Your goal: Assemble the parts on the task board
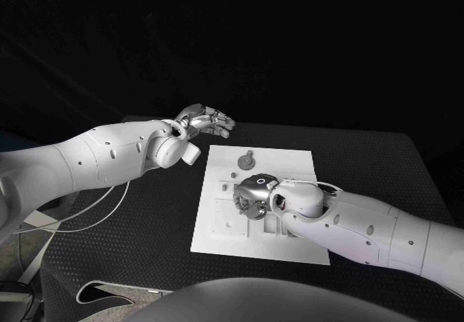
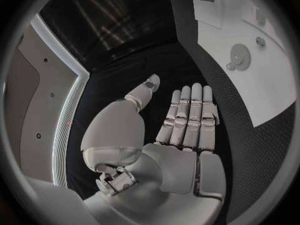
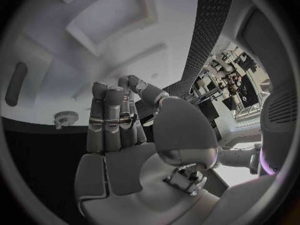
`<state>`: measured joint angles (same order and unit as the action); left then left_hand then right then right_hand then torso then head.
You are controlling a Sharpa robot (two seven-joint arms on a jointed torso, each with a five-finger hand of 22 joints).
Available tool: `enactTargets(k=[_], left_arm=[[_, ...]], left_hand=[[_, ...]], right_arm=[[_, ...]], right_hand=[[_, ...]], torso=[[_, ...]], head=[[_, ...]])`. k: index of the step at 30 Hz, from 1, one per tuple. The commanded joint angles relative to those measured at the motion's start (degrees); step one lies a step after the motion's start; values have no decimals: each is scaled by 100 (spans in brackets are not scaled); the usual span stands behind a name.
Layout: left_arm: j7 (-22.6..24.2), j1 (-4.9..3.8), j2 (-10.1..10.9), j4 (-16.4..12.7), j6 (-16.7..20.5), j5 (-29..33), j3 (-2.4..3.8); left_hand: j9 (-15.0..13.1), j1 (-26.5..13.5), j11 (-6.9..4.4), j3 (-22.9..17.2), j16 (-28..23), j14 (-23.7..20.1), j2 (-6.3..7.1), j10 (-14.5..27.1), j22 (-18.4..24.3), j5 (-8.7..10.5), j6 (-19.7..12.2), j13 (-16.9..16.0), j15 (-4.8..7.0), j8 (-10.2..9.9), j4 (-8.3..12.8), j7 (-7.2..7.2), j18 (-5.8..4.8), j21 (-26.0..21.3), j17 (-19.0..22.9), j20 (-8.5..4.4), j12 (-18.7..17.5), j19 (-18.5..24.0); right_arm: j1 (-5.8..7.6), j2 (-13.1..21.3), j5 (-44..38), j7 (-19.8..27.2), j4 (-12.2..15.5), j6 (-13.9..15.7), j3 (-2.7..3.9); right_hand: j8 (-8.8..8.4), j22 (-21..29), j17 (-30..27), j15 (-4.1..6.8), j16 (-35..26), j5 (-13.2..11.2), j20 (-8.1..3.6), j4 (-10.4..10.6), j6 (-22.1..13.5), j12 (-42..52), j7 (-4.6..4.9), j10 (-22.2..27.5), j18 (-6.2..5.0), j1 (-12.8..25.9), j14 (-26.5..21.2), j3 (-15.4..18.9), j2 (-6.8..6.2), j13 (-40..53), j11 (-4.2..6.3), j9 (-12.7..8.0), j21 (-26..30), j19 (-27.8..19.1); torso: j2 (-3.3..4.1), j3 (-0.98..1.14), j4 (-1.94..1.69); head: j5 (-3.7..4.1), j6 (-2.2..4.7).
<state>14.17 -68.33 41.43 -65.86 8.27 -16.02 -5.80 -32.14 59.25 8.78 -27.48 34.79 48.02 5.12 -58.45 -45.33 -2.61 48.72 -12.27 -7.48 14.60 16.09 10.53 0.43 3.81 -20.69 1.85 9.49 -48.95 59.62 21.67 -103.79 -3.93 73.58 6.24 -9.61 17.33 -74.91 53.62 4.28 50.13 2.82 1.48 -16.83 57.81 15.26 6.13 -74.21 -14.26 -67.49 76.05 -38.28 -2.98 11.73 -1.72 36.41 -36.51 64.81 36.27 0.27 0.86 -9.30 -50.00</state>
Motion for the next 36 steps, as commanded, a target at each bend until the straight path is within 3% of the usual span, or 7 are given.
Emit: enactTargets(k=[1, 14, 20, 23, 29, 36], left_arm=[[27, -9, -17, -5, -93, 36, 6], [24, -10, -21, -5, -101, 36, 6], [17, -11, -10, -5, -104, 36, 6], [11, -11, -9, -6, -113, 36, 6], [13, -11, -4, -3, -113, 36, 6], [70, -11, 17, -3, -40, 36, 6]], left_hand=[[10, -20, 41, 28, -21, -4, 9, -16, 9, -25, -14, 10, -43, 17, -6, 8, 89, 3, -7, 39, -21, 1], [12, -22, 42, 30, -30, -5, 10, -17, 16, -25, -12, 13, -44, 21, -7, 7, 89, 3, -17, 40, -23, 1], [12, -22, 42, 30, -33, -5, 9, -17, 19, -25, -13, 14, -44, 21, -7, 7, 90, 3, -20, 40, -24, 1], [13, -22, 42, 30, -35, -5, 10, -17, 20, -25, -13, 15, -44, 22, -6, 7, 90, 3, -23, 40, -25, 1], [15, -24, 44, 32, -43, -8, 11, -15, 25, -25, -15, 17, -46, 22, -7, 8, 90, 3, -29, 41, -28, 1], [17, -14, 41, 26, -50, -2, 7, -23, 32, -25, -10, 19, -44, 29, -4, 5, 95, 6, -44, 39, -27, -6]], right_arm=[[-41, -31, -74, 12, -46, -117, -21], [-120, -77, -63, 20, -150, -130, -53], [-120, -51, 109, 52, -183, 119, -54], [-119, -36, 140, 72, -189, 248, -54], [-118, 17, 321, -21, -113, 562, -53], [-115, 230, 336, -37, 111, 684, -43]], right_hand=[[39, -125, 7, 31, 28, 8, -15, -6, 53, -27, 39, -14, -73, 16, -7, -24, 47, -1, -6, 30, -23, 45], [32, -126, 8, 28, 48, 8, -19, -7, 41, -40, 43, -4, -73, 26, -4, -24, 47, 4, -9, 37, -33, 49], [-50, -126, 11, -22, 103, 7, -30, -7, -105, -148, 98, 154, -74, 33, -6, -33, 29, -18, -63, 27, -55, 50], [-242, -128, 10, -102, 148, 8, -30, -5, -433, -281, 228, 370, -74, 43, -9, 10, -97, -56, -148, -47, -79, 51], [-394, -128, 1, -235, 219, 7, -14, 6, -692, -491, 352, 719, -74, 260, -18, 292, -365, -118, -285, -118, -124, 60], [-462, -113, -21, -334, 264, 5, -19, 11, -816, -648, 409, 975, -74, 364, -46, 514, -503, -181, -391, -160, -127, 47]], torso=[[0, 2, -3], [-1, -1, 0], [-2, -1, 7], [-3, 1, 6], [-5, 5, 8], [-7, 9, 15]], head=[[6, 0], [-12, 0], [-17, 0], [-13, 0], [-10, 0], [7, 0]])
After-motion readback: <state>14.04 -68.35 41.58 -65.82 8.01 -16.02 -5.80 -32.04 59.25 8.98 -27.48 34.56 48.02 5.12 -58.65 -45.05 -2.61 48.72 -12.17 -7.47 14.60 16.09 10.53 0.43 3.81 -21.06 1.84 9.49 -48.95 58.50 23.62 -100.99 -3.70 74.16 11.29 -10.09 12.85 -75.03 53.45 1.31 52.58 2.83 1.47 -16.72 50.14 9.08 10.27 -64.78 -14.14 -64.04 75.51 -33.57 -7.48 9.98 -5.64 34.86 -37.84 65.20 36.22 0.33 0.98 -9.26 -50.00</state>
